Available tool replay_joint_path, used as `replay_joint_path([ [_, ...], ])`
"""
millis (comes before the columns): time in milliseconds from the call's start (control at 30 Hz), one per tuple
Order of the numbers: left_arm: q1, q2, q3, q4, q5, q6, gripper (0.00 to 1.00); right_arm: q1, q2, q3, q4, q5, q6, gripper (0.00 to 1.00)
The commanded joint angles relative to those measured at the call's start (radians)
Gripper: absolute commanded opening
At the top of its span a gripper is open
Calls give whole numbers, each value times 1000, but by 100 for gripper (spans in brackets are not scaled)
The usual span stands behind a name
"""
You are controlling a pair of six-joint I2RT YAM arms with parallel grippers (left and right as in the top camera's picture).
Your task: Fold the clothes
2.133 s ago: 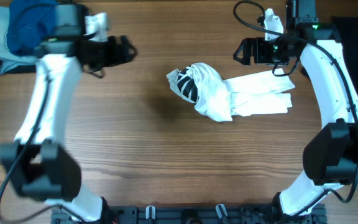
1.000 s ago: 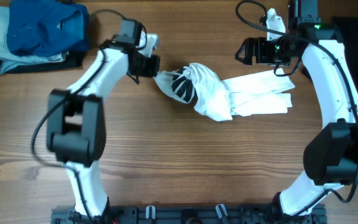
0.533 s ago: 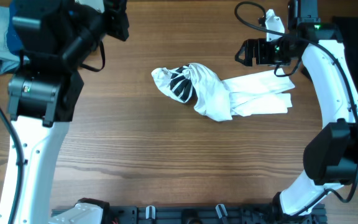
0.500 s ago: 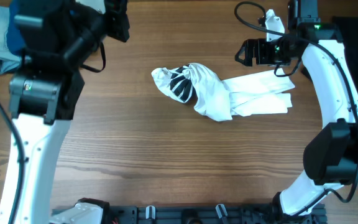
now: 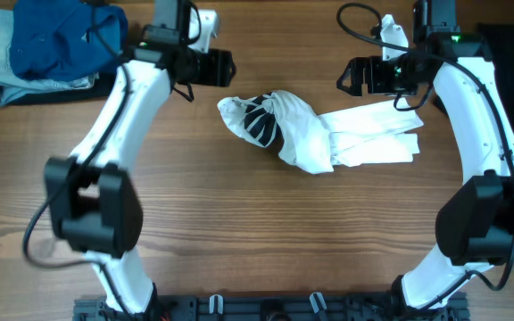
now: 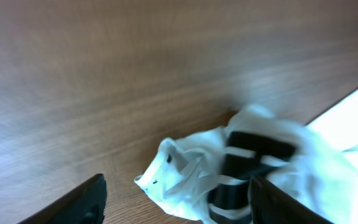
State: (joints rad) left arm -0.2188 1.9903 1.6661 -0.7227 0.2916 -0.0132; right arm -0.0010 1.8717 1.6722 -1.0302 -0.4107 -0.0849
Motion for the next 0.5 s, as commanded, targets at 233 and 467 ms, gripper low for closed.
replay_joint_path([
  [233, -8, 189, -3, -29, 36, -46, 69, 0, -34, 5, -13, -7, -28, 99],
  [467, -27, 222, -13, -50, 37, -56, 71, 0, -34, 5, -6, -7, -27, 99],
])
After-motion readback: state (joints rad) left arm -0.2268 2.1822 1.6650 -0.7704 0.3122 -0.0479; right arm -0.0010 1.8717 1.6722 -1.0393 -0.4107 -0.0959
